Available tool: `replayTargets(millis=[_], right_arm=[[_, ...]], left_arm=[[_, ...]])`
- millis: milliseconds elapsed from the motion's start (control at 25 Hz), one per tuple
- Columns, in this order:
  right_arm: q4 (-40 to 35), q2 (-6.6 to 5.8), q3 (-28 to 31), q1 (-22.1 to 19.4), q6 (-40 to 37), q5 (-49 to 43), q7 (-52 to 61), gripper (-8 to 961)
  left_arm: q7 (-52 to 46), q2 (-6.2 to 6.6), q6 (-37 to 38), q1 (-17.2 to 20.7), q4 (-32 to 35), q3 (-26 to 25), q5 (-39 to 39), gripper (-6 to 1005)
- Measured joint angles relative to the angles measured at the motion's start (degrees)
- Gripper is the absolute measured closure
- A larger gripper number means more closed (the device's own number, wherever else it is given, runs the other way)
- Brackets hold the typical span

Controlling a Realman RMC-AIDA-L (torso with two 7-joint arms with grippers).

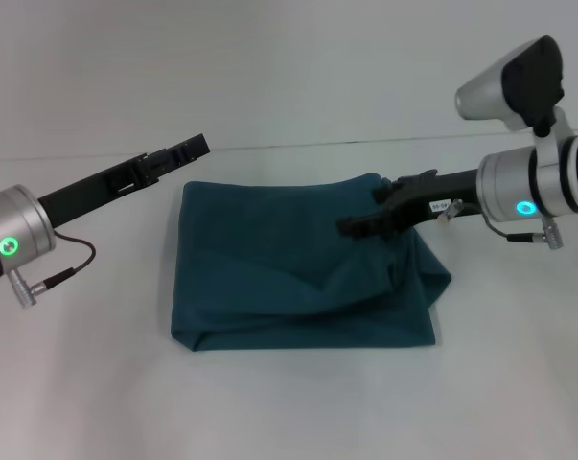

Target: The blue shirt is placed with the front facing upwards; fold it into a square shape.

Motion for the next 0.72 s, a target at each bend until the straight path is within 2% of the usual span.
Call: replayTargets(millis=[200, 360, 720], right_arm=[[-0.3, -0.81, -2.4, 2.1, -0.4, -5.7, 6.2, 70], [-0.5, -1.65, -2.6, 4.2, -4.7, -11.6, 11.7, 70], [-3.5, -1.34, -2.6, 3.7, -13.8, -19.6, 17.1, 71]], left_arm=[[0.0, 0.12, 0.3, 0.4, -0.2, 0.0, 0.0, 111], [0.0, 0.04, 0.8, 0.8, -0.2, -0.1, 0.0, 111], [-0.5, -0.30, 1.1, 1.2, -0.1, -0.1, -0.1, 112]])
